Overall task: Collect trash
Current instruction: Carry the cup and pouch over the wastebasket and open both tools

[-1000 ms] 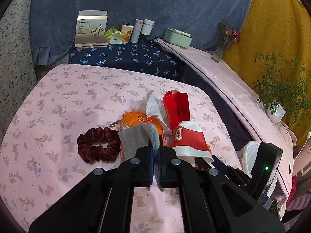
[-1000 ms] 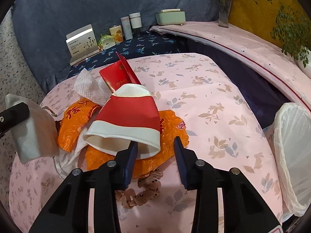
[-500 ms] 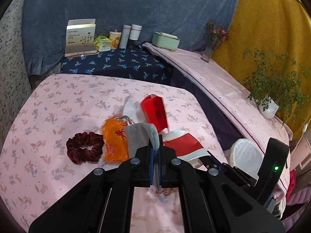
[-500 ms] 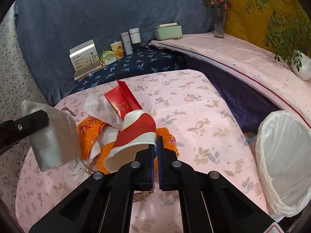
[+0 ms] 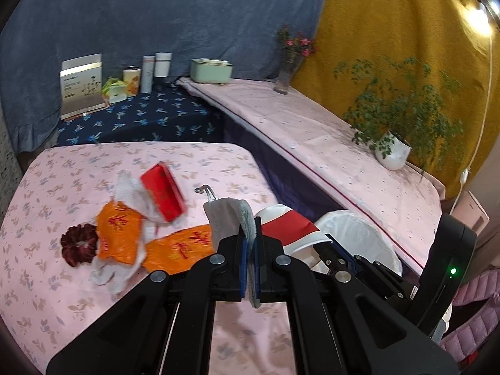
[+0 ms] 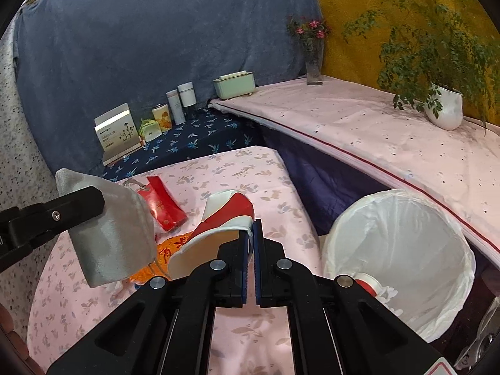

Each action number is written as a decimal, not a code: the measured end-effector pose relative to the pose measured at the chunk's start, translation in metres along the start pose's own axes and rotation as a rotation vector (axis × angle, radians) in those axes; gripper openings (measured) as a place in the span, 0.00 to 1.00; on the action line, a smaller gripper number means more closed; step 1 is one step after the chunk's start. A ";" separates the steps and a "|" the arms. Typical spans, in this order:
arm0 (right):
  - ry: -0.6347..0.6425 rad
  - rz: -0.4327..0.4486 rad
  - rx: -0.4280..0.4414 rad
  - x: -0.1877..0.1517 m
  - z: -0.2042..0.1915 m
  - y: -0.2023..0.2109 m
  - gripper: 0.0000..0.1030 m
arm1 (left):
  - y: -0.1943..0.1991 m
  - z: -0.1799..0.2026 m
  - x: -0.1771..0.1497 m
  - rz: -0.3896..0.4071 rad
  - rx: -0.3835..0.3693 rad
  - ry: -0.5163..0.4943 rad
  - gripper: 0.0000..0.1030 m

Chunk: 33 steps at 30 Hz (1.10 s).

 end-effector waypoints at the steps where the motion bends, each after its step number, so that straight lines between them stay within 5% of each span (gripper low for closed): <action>1: -0.007 0.005 -0.010 0.002 0.009 0.003 0.03 | -0.002 0.010 0.000 -0.003 -0.014 -0.008 0.02; 20: -0.157 0.018 -0.218 -0.009 0.177 0.041 0.03 | -0.045 0.148 -0.036 -0.082 -0.211 -0.110 0.03; 31: -0.187 -0.011 -0.258 -0.029 0.212 0.042 0.04 | -0.068 0.174 -0.059 -0.140 -0.235 -0.133 0.04; 33: -0.188 -0.008 -0.263 -0.030 0.214 0.042 0.08 | -0.071 0.174 -0.062 -0.152 -0.224 -0.134 0.14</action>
Point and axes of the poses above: each gripper's, at about its wrist camera, not at the fingertips, and y roughly against the way its jaws point, z to its right, x to its top, the point moved 10 cm from there along -y, roughly the way its jaws point, and after that the axes turned 11 degrees about z, right-handed, at the moved point
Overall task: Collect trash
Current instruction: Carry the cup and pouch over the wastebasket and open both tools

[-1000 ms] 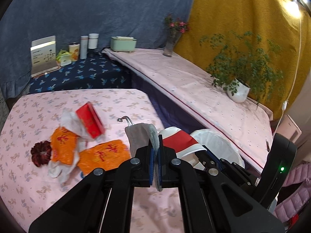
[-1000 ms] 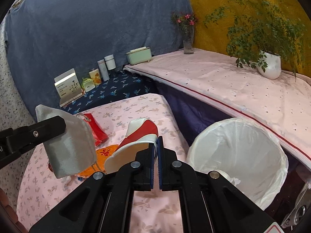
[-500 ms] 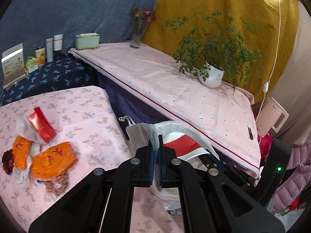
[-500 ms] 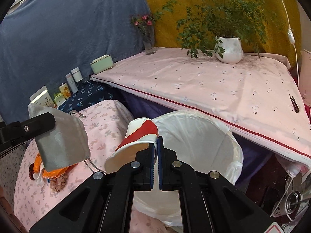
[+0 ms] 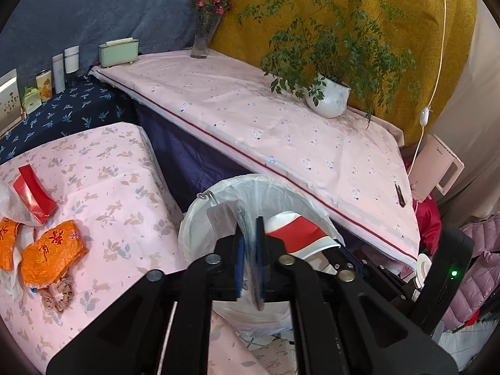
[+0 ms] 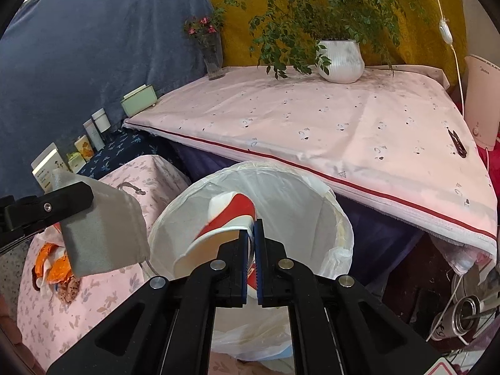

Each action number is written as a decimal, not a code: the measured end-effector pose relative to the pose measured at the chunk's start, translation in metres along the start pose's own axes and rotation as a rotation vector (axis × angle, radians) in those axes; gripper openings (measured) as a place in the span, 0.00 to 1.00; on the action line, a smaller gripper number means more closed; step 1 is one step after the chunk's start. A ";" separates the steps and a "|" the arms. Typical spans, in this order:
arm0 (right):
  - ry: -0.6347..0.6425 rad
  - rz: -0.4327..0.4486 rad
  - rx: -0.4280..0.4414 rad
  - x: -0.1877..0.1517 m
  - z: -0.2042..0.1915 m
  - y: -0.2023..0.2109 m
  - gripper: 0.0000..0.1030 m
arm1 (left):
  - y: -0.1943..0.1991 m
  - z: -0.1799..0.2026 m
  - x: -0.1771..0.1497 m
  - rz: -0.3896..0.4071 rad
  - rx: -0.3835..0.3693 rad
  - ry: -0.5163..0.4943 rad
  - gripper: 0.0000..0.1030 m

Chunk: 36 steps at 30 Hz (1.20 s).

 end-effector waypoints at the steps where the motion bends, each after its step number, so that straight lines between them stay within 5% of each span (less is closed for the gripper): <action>1: 0.000 0.003 -0.003 0.000 0.001 0.000 0.12 | -0.001 -0.002 -0.001 -0.003 0.007 0.005 0.29; 3: 0.004 0.007 -0.005 -0.001 0.001 0.000 0.20 | 0.000 -0.005 0.000 0.009 0.024 0.015 0.41; 6: 0.006 0.016 -0.008 0.000 0.001 0.001 0.29 | 0.000 -0.008 -0.001 0.007 0.036 0.012 0.42; 36: 0.078 0.018 0.066 -0.010 -0.062 0.024 0.50 | 0.041 -0.084 -0.014 0.041 0.167 0.096 0.47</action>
Point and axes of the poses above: each gripper's, at about its wrist camera, not at the fingertips, and y roughly against the way its jaws point, z to its right, x to its top, the point moved 10 cm from there along -y, roughly the way its jaws point, and after that the axes turned 11 degrees about z, right-handed, at the moved point
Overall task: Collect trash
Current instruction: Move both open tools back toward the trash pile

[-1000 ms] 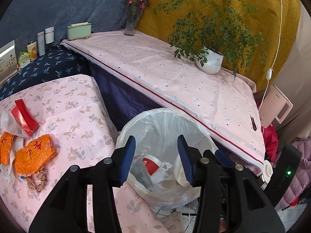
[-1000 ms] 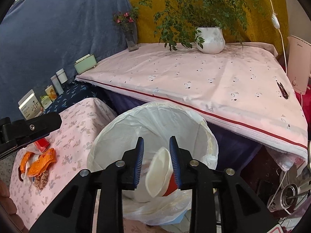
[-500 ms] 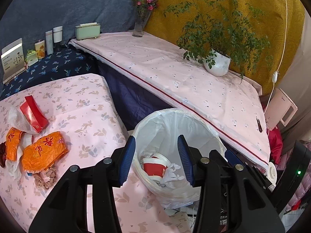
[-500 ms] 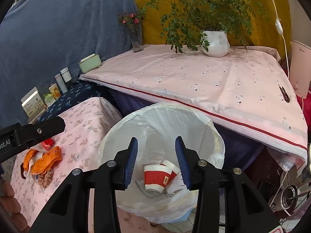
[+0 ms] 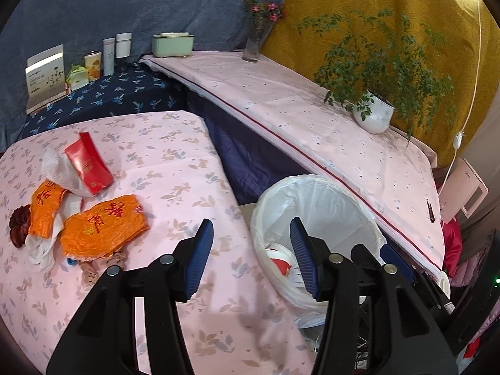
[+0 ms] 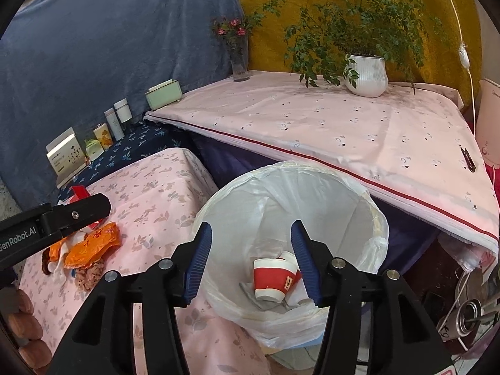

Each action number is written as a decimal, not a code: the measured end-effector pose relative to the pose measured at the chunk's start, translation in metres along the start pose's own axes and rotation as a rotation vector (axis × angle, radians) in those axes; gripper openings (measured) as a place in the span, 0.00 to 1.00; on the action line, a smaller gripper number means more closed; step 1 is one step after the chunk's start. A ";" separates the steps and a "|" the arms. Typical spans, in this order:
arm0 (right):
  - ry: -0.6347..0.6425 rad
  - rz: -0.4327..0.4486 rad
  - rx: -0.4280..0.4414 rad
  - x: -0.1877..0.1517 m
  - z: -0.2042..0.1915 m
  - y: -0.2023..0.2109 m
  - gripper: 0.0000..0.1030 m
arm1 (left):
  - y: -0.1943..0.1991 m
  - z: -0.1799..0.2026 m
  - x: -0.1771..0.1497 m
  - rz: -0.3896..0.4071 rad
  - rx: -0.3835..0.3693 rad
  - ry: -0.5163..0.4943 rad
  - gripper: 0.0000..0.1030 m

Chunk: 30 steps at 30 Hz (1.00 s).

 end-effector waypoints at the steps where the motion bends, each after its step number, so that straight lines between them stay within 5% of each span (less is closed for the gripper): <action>1: 0.004 -0.002 0.005 -0.001 -0.003 0.000 0.50 | 0.002 -0.006 -0.001 0.000 0.007 0.009 0.48; 7: 0.026 -0.017 0.037 -0.008 -0.028 0.002 0.52 | 0.010 -0.038 -0.003 0.014 0.062 0.038 0.57; 30: 0.142 -0.111 0.175 -0.062 -0.145 0.002 0.56 | 0.045 -0.182 -0.037 0.021 0.294 0.125 0.67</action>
Point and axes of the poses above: each gripper's, at about its wrist camera, not at the fingertips, and y roughly against the way its jaws point, z to its right, x to its top, the point moved 10 cm from there along -y, roughly the way its jaws point, and after that the axes turned 11 degrees about z, right-handed, at the moved point
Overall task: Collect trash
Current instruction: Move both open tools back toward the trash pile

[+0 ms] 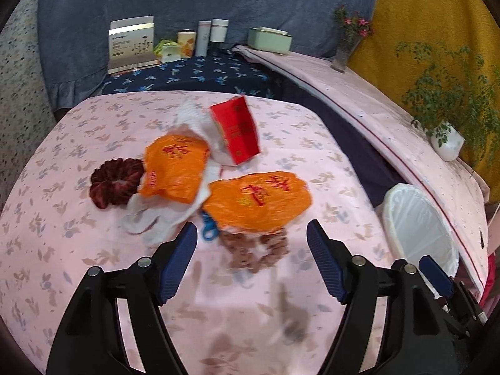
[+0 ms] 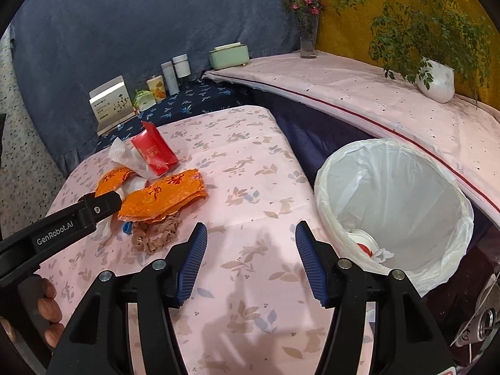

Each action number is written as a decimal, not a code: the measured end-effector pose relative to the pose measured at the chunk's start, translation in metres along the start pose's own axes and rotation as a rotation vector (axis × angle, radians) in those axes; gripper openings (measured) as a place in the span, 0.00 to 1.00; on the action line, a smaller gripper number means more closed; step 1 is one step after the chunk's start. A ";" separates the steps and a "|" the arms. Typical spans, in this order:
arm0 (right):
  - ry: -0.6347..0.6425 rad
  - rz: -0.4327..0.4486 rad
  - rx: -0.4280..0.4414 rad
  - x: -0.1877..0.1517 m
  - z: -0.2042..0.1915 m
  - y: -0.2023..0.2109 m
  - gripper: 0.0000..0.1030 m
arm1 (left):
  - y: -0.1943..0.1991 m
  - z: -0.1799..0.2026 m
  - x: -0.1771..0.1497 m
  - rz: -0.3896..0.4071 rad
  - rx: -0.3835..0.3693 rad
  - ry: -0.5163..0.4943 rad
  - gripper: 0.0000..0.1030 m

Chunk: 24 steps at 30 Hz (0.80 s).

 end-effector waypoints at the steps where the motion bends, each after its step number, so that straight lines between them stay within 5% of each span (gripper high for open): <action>1: 0.003 -0.005 0.006 -0.002 -0.004 -0.001 0.56 | -0.001 -0.006 -0.001 -0.001 0.010 0.000 0.67; 24: 0.068 -0.119 0.061 -0.035 -0.085 -0.057 0.56 | -0.034 -0.103 -0.020 -0.062 0.118 0.042 0.67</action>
Point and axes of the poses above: each gripper's, at about its wrist camera, not at the fingertips, and y roughly against the way its jaws point, z to its right, x to its top, the point moved 10 cm from there along -y, roughly the way its jaws point, and after that the axes turned 11 degrees about z, right-handed, at the moved point
